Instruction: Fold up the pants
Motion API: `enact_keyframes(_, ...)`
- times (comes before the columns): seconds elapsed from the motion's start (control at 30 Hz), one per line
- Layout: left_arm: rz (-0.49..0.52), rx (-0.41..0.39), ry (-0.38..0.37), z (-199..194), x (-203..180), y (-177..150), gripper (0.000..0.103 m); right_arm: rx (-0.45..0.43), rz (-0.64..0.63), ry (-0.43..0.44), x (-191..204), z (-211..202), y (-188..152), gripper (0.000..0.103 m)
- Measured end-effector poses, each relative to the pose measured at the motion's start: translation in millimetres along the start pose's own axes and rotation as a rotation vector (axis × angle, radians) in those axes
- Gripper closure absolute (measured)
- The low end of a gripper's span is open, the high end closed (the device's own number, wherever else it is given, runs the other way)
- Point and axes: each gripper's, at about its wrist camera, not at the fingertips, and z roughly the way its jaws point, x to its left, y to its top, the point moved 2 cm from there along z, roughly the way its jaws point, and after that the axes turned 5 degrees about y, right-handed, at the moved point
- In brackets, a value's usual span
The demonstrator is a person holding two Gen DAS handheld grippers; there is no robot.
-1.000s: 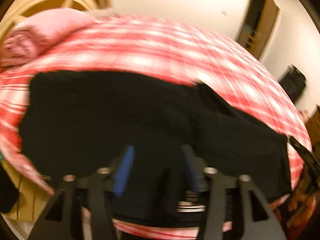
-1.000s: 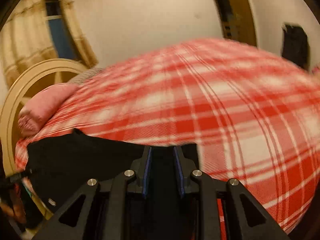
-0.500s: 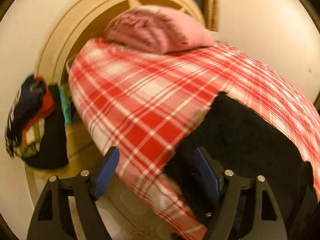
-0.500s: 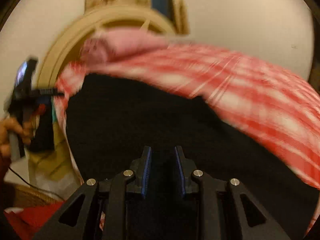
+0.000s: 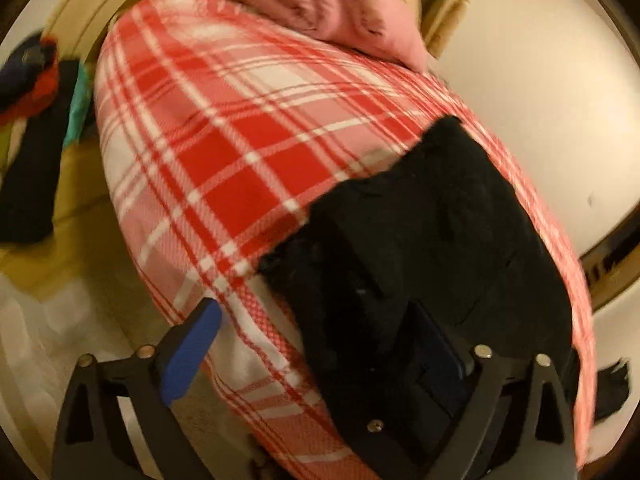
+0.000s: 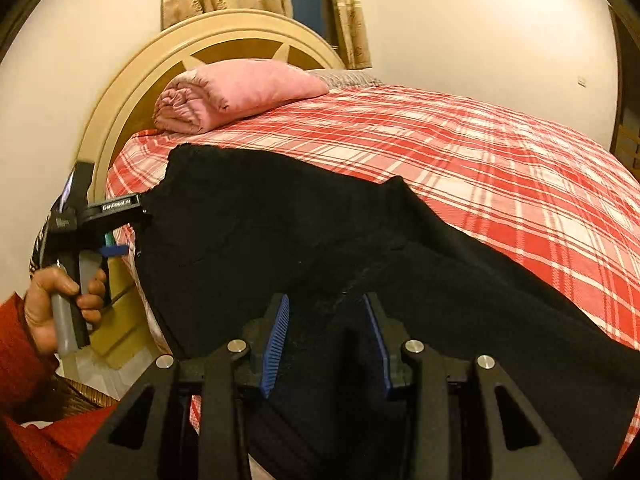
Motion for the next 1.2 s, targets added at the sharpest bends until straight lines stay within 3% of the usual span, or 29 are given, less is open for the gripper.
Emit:
enact_keyframes(0.17, -0.003, -0.021, -0.025, -2, 0, -1, 0.017, -0.023, 0.021, -0.017, -2, -8, 3, 0.063)
enact_keyframes(0.23, -0.012, -0.029, -0.063, -8, 2, -1, 0.032, -0.036, 0.025, -0.023, -4, -13, 4, 0.063)
enact_keyframes(0.27, -0.012, -0.039, -0.096, -12, 1, 0, 0.052, -0.043, 0.03, -0.027, -5, -16, 5, 0.063)
enact_keyframes(0.5, 0.052, -0.077, -0.02, -24, -12, 1, 0.068, -0.09, 0.13, -0.065, -31, -34, 5, 0.063)
enact_keyframes(0.63, 0.097, -0.085, 0.05, -34, -22, 3, 0.068, -0.126, 0.241, -0.084, -57, -50, 2, 0.063)
enact_keyframes(0.77, 0.05, -0.058, 0.033, -32, -14, 6, 0.066, -0.133, 0.275, -0.107, -67, -58, -3, 0.063)
enact_keyframes(0.87, 0.092, -0.157, 0.063, -48, -21, 13, 0.066, -0.132, 0.268, -0.102, -66, -59, -5, 0.063)
enact_keyframes(0.93, 0.173, -0.256, 0.101, -62, -29, 19, 0.055, -0.127, 0.257, -0.095, -64, -57, -5, 0.063)
enact_keyframes(1.0, 0.293, -0.305, 0.071, -61, -39, 28, 0.019, -0.122, 0.253, -0.08, -60, -54, -4, 0.063)
enact_keyframes(1.1, 0.395, -0.252, 0.065, -38, -43, 32, 0.014, -0.115, 0.238, -0.078, -55, -52, -3, 0.063)
enact_keyframes(1.2, 0.363, -0.121, 0.023, -3, -34, 31, 0.015, -0.112, 0.233, -0.079, -54, -52, -2, 0.063)
